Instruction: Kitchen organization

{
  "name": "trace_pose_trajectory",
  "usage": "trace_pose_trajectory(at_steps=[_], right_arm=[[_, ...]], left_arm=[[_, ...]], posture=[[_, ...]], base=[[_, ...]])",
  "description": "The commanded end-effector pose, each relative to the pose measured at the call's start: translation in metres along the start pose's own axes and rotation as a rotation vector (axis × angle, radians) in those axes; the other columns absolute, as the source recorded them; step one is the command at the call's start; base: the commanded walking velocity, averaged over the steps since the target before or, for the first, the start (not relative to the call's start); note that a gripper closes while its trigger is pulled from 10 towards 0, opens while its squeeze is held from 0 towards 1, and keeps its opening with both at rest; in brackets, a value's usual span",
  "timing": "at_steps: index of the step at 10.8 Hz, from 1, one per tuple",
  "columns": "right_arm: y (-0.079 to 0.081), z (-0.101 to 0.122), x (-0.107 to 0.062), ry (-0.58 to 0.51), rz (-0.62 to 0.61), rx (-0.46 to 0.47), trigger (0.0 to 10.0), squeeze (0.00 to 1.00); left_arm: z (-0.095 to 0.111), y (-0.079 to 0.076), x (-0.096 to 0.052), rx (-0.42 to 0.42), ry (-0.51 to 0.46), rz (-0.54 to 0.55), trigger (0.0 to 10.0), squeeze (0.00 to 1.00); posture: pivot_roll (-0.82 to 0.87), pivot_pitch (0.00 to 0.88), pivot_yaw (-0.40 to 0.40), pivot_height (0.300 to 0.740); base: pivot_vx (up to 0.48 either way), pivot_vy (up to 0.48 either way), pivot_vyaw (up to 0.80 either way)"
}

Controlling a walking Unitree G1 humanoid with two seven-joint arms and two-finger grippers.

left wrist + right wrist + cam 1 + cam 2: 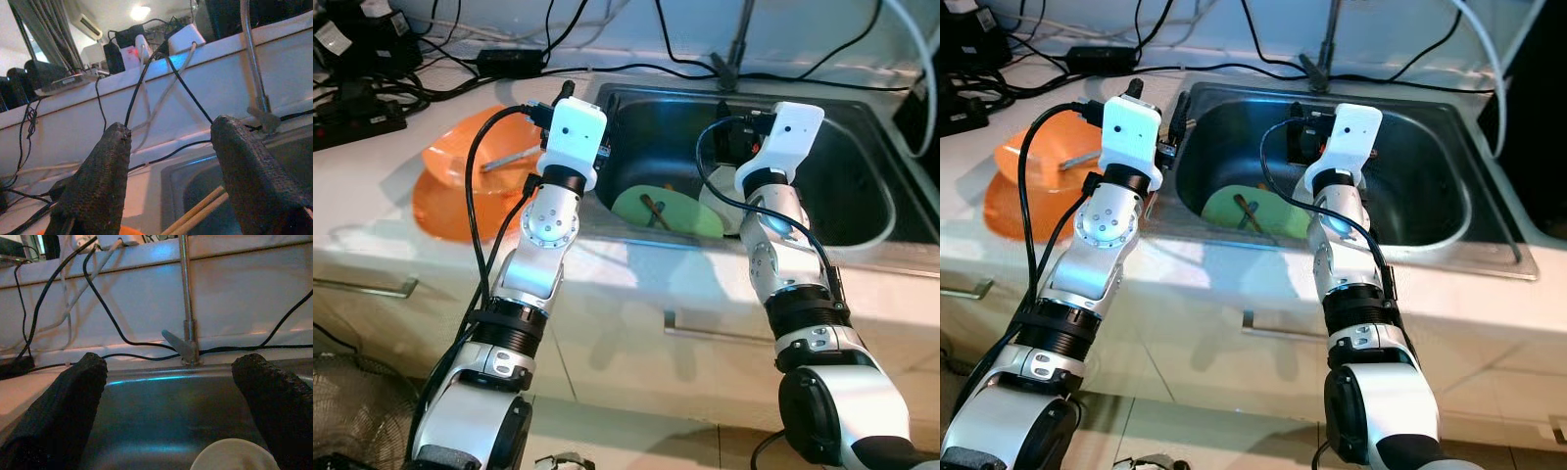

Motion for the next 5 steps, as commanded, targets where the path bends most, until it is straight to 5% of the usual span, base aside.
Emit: trace_pose_trajectory(at_steps=[1, 5], right_arm=[[0.0028, -0.0009, 0.0001, 0.000, 0.013, 0.010, 10.0, 0.00], [0.0036, -0.0022, -0.0001, 0.005, 0.014, 0.014, 10.0, 0.00]], left_arm=[[0.0018, 0.0024, -0.0008, 0.009, -0.001, 0.014, 10.0, 0.00], [0.0035, 0.0047, -0.0006, 0.009, -0.006, 0.022, 10.0, 0.00]], posture=[[0.08, 0.000, -0.014, 0.740], [0.09, 0.000, -0.016, 0.740]], base=[[0.292, 0.000, 0.00], [0.302, 0.000, 0.00]])
Point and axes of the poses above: a point about 5 cm out from each wrist's last joint towards the gripper, its own x axis pointing out of the wrist towards the gripper, its own z axis along the axis of the wrist's last joint, y = z × x, the point moved 4 cm from there along x, pointing out of the wrist towards the gripper, and after that the axes turned 14 degrees about x, right-handed, at the moved point
